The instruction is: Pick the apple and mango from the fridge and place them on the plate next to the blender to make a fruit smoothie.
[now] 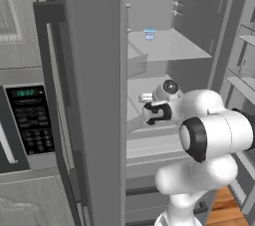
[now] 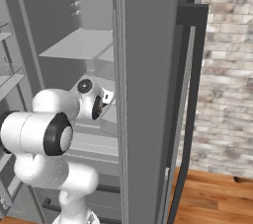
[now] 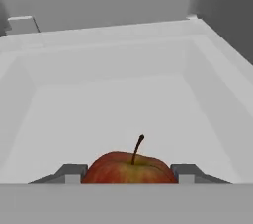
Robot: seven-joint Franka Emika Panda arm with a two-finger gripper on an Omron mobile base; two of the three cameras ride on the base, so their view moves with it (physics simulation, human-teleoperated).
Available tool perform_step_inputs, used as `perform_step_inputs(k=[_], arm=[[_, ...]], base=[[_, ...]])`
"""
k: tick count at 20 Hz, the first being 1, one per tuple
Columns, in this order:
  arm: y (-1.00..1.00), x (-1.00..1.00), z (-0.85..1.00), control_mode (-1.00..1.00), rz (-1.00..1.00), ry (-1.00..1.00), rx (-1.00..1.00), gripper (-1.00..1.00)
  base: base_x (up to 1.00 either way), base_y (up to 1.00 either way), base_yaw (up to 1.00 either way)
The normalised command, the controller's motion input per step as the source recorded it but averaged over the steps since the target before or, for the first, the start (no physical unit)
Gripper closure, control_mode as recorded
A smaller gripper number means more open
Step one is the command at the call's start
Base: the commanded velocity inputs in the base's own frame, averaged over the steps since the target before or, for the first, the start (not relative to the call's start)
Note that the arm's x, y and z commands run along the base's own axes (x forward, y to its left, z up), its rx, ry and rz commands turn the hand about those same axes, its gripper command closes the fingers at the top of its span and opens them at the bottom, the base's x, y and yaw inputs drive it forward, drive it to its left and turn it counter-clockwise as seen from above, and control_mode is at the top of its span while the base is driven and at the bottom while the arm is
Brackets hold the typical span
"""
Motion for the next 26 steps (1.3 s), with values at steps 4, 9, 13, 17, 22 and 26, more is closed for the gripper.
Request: perform_step_inputs(k=[4, 9, 13, 17, 22, 26], arm=[[0.02, -1.00, 1.00, -1.00, 0.00, -0.08, 0.00, 1.00], [0.02, -1.00, 1.00, -1.00, 0.00, 0.00, 0.00, 1.00], [0.00, -1.00, 1.00, -1.00, 0.00, 0.04, 0.00, 1.00], [0.00, -1.00, 1.00, -1.00, 0.00, 0.13, 0.00, 1.00], [0.00, -1.00, 0.98, -1.00, 0.00, 0.20, 0.00, 1.00], [0.00, -0.97, 0.65, -1.00, 0.00, 0.25, 0.00, 1.00]], base=[[0.00, 0.00, 0.00], [0.00, 0.00, 0.00], [0.00, 0.00, 0.00], [0.00, 0.00, 0.00], [0.00, 0.00, 0.00], [0.00, 0.00, 0.00]])
